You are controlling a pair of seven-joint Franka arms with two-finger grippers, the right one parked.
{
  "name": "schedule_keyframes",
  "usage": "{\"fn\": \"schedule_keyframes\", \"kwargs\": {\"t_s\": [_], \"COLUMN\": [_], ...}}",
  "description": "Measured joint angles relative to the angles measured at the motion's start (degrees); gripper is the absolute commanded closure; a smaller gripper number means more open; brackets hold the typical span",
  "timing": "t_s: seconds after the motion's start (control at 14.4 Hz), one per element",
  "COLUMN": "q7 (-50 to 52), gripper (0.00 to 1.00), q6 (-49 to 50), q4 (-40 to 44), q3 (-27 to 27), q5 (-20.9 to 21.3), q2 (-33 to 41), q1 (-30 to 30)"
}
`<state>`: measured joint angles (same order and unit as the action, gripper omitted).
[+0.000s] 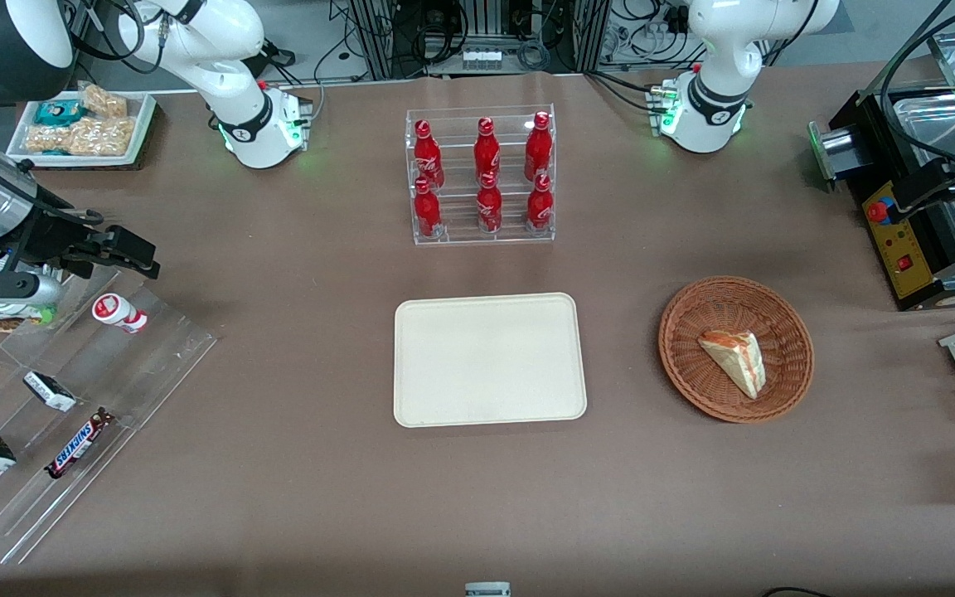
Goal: Place sandwich from basket to tray
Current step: 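Move the left gripper over the wrapped sandwich in the wicker basket, then lower the open left gripper and close it on the sandwich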
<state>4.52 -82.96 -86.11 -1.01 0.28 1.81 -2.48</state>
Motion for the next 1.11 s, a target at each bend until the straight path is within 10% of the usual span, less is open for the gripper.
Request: {"fn": "schedule_keyframes", "kwargs": {"t_s": [0.49,1.11], "q7": [0.4,32.4], "gripper": [0.0,0.0], "q6": [-3.7,-43.4], "q4": [-4.4,-33.5], "q3": [0.0,-1.9], "q5": [0.0,0.0], "q2": [-5.5,-11.6], "q1": [-0.1,4.2]}}
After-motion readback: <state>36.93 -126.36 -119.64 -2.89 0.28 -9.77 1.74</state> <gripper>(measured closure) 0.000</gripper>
